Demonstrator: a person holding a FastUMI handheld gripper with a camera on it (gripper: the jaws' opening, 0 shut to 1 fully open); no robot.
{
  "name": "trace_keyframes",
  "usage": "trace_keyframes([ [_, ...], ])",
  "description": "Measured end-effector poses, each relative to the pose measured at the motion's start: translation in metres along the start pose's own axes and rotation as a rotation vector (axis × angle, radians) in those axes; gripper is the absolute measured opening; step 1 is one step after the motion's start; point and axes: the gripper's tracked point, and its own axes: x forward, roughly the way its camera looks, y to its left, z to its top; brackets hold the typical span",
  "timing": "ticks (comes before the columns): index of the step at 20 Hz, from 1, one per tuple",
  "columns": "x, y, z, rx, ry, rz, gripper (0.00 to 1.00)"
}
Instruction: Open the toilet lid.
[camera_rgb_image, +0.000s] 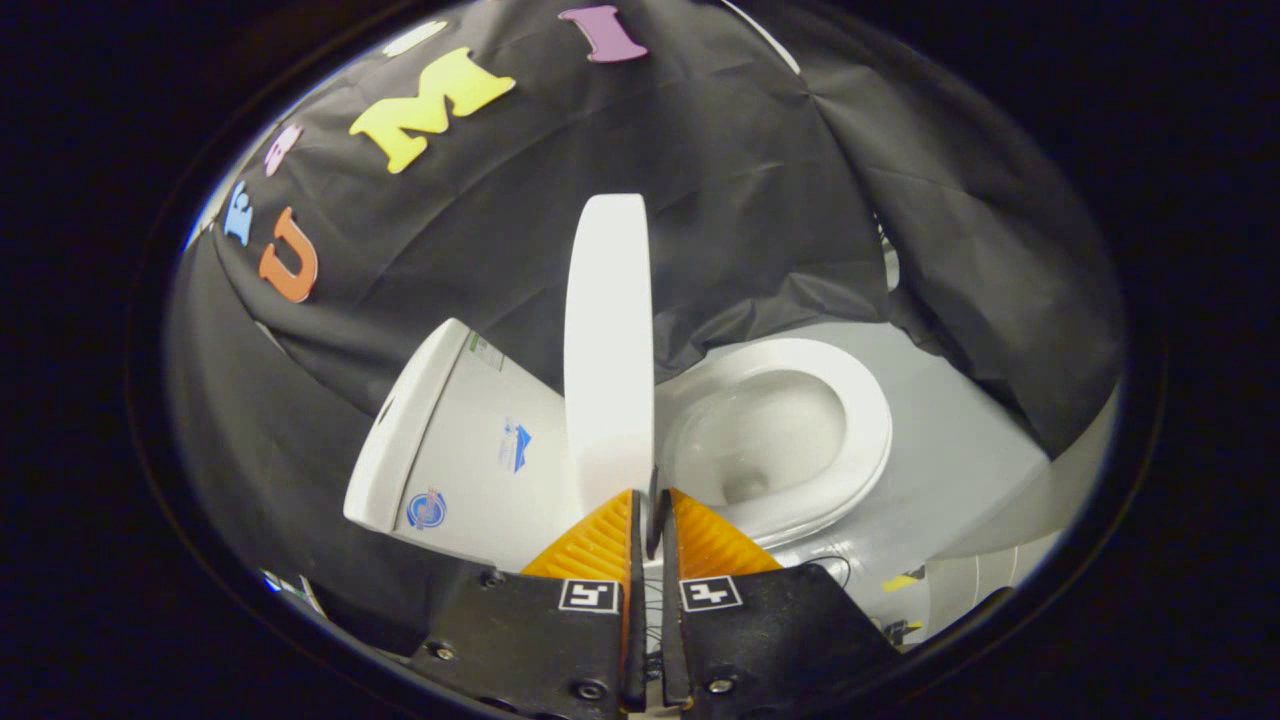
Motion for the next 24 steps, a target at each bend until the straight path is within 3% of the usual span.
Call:
trace_keyframes([
  [15,0.002,0.076,-0.009,-0.24,-0.043,-0.032,0.11],
  [24,0.009,0.121,-0.022,-0.345,-0.047,-0.007,0.15],
])
